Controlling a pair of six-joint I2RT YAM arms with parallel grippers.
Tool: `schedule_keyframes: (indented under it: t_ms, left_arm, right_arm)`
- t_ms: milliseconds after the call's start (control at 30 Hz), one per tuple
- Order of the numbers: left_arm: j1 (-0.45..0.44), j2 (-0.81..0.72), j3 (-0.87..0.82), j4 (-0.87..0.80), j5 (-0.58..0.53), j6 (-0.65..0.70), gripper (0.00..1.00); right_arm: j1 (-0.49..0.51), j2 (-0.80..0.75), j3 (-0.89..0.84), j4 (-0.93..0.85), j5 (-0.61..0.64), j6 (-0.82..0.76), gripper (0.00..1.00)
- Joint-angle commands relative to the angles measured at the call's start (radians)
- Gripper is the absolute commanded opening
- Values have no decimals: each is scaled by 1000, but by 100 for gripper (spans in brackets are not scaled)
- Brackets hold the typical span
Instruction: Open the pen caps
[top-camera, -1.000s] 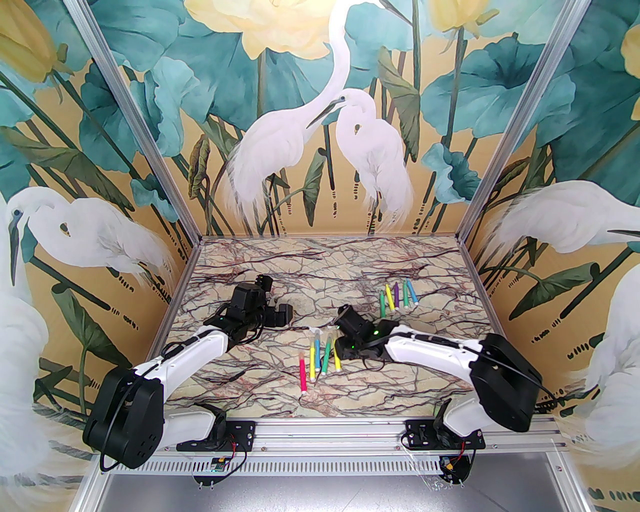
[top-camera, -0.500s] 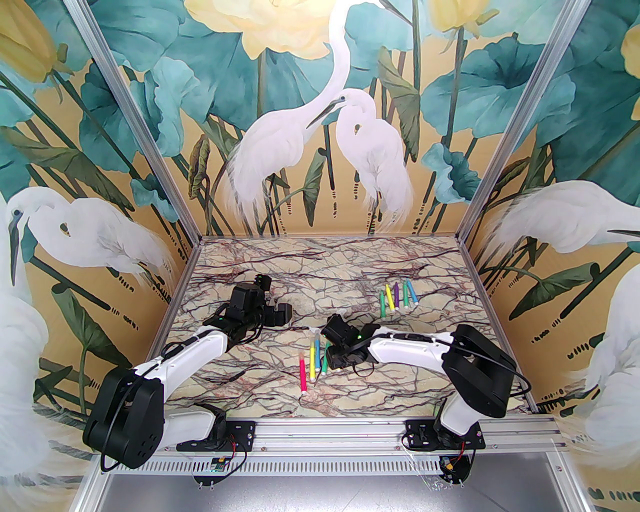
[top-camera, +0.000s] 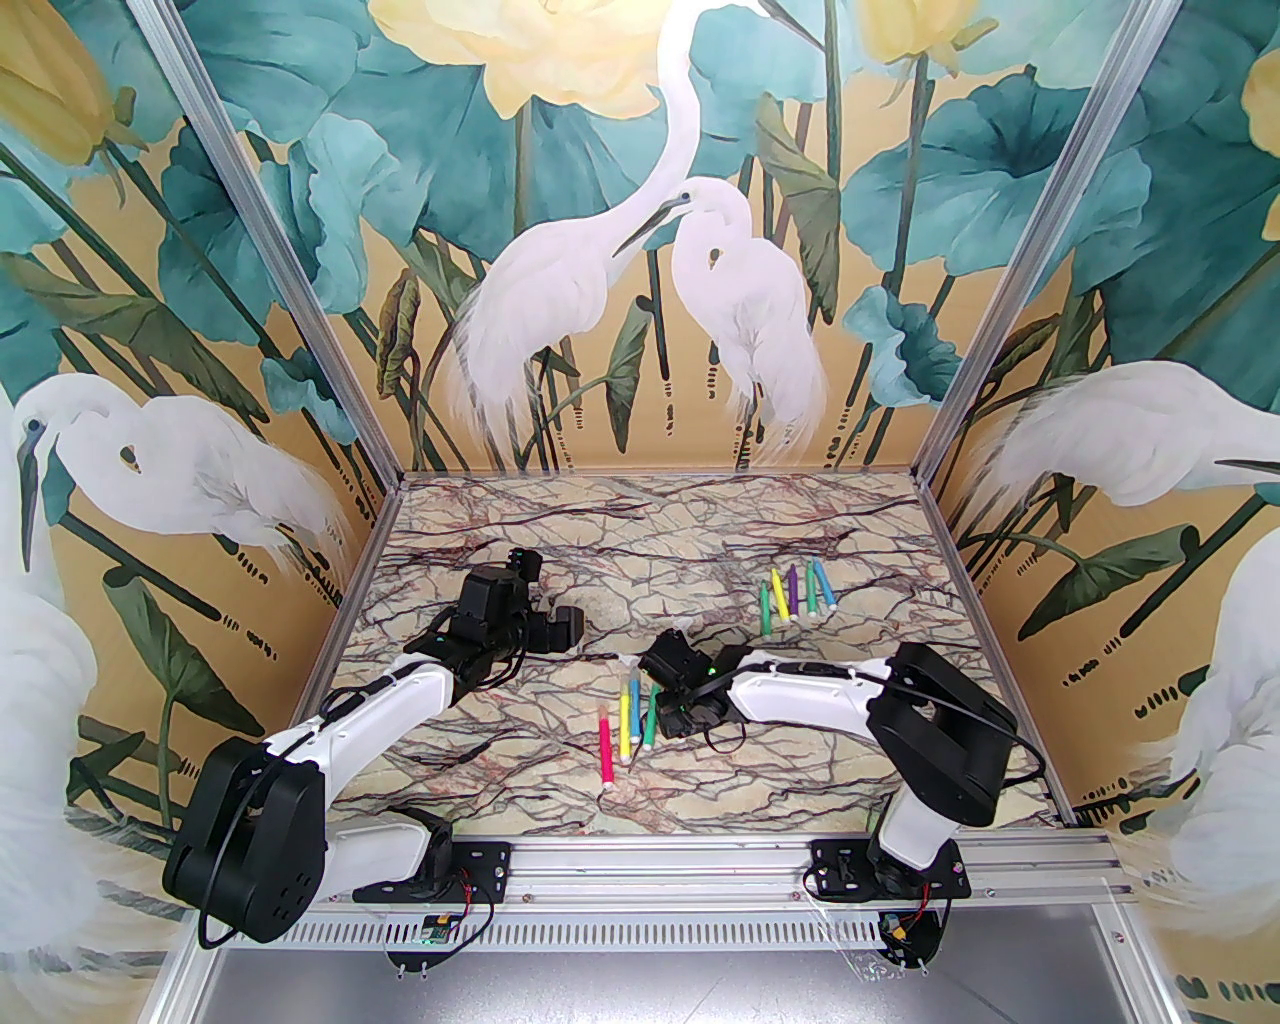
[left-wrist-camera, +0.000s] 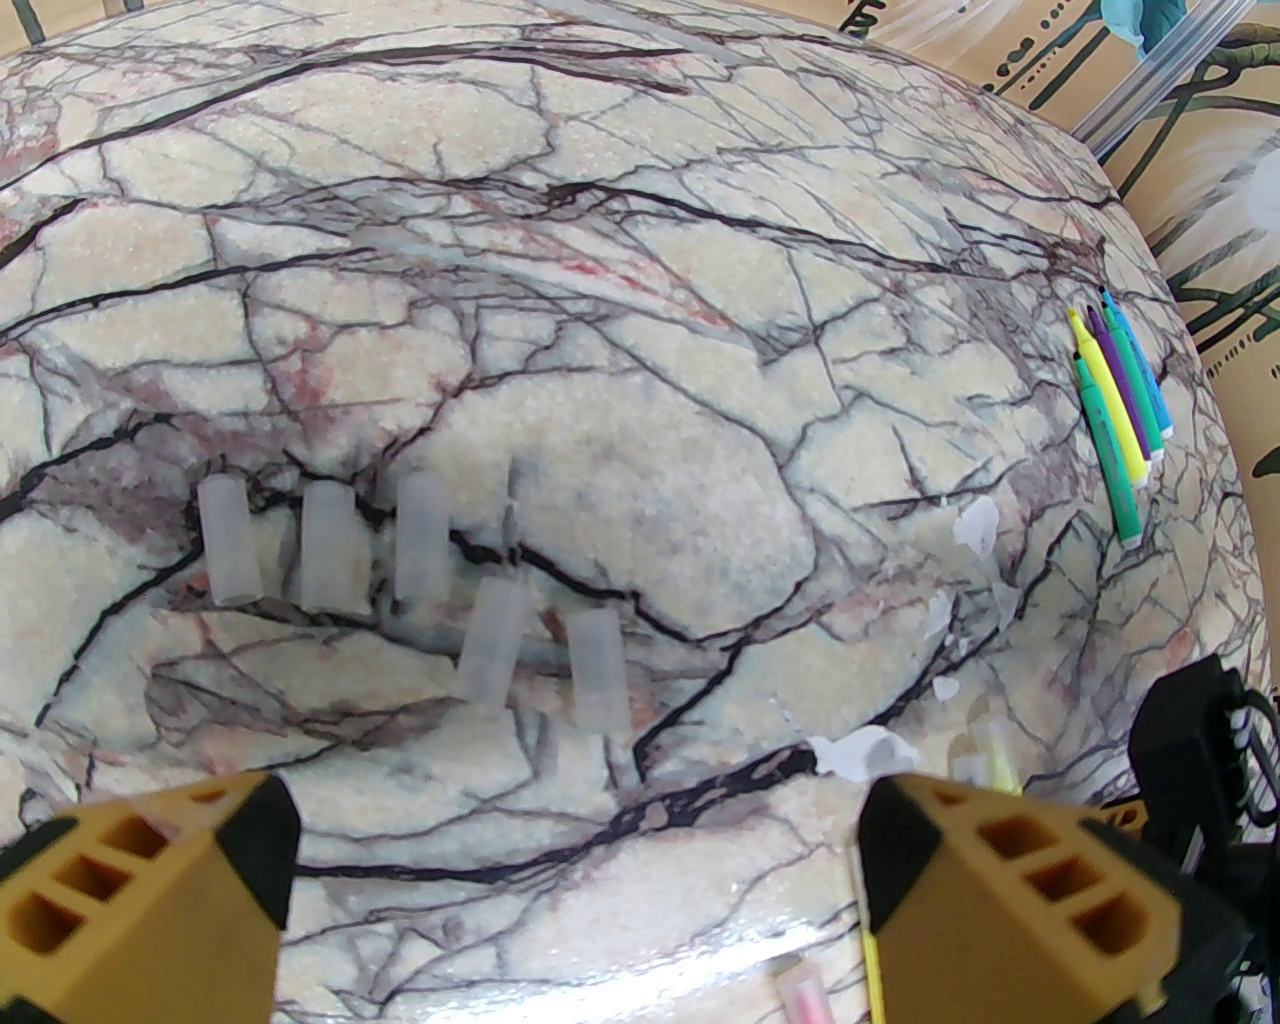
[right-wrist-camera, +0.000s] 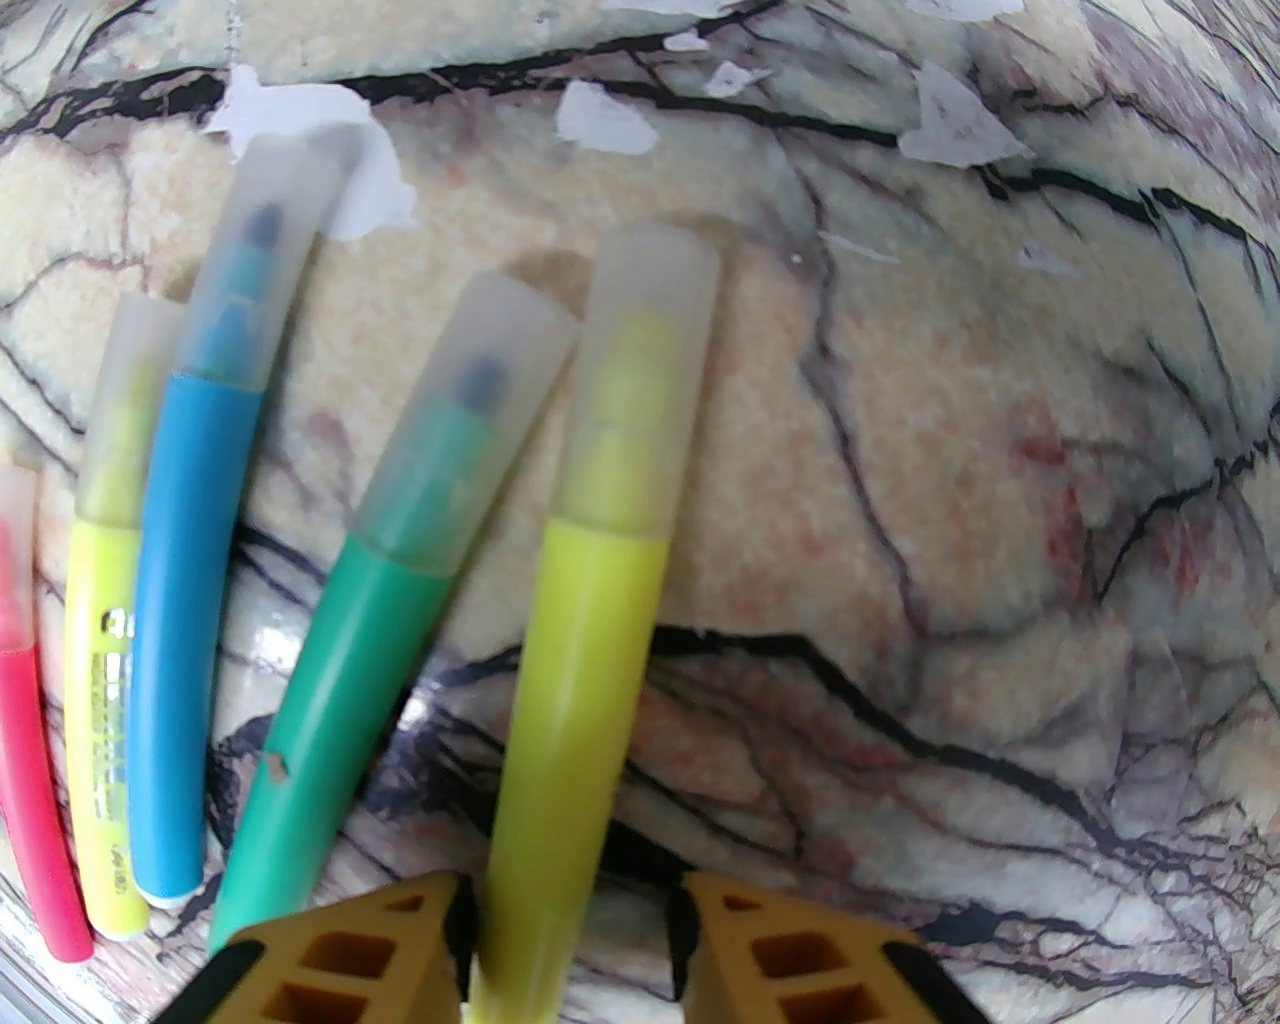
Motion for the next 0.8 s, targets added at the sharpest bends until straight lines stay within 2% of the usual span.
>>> schedule_keyframes:
  t_ms: [0, 600, 767]
  left_arm:
    - [10, -18, -15, 23, 13, -2, 98]
    - [10, -11, -5, 29, 54, -4, 99]
    - [9, 9, 6, 41, 149, 2, 99]
  right_arm:
    - [9, 46, 20, -1, 25, 6, 38]
    - [17, 103, 57, -60, 109, -23, 22]
    - [11, 71, 28, -26, 128, -36, 14]
